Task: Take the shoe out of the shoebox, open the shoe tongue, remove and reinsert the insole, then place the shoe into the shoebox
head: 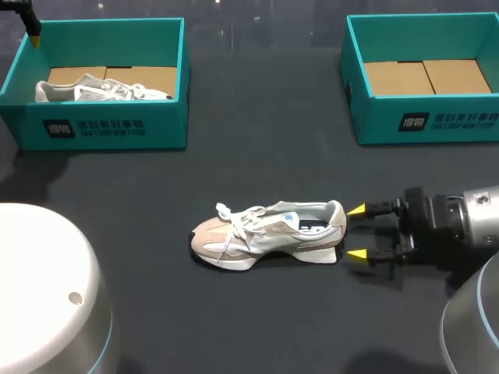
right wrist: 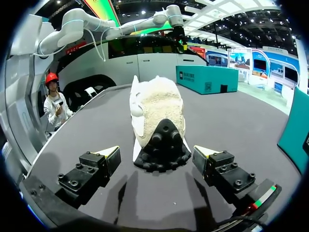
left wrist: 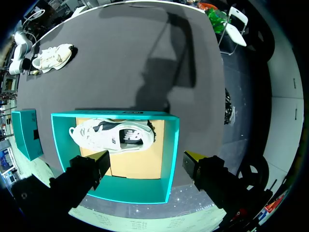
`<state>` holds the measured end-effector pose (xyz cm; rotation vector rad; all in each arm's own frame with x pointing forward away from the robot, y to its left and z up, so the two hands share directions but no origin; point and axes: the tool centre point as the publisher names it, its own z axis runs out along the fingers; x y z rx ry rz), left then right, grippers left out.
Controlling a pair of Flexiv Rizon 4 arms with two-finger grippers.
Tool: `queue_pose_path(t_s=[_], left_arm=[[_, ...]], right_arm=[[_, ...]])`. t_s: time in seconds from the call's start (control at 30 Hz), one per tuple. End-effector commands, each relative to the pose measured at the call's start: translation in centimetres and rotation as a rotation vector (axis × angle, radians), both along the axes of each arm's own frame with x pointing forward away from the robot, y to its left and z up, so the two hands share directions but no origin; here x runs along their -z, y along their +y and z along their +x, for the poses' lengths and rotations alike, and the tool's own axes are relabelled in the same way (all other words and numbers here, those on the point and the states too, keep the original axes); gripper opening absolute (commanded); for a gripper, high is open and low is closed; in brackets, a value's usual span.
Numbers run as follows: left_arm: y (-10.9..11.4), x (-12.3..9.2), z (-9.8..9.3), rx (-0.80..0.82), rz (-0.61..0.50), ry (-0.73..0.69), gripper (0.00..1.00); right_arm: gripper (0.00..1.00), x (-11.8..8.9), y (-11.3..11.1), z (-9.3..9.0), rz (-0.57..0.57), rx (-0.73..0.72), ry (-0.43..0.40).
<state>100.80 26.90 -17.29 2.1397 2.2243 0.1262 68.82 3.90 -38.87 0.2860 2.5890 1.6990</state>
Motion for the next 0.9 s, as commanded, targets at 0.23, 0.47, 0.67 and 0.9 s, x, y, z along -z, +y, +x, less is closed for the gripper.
queue_pose_path(t_s=[0.23, 0.47, 0.67, 0.9], left_arm=[[0.0, 0.0, -0.1, 0.001, 0.001, -0.003, 1.00], [0.0, 0.0, -0.1, 0.001, 0.001, -0.003, 1.00], [0.0, 0.0, -0.1, 0.001, 0.001, -0.003, 1.00], [0.0, 0.0, -0.1, 0.001, 0.001, -0.003, 1.00]], right_arm=[[1.00, 0.4, 1.4, 0.2, 0.008, -0.002, 0.021], [1.00, 0.8, 2.1, 0.6, 0.019, -0.007, 0.035], [1.00, 1.0, 2.7, 0.8, 0.022, -0.012, 0.038], [1.00, 1.0, 3.4, 0.8, 0.030, -0.031, 0.039]])
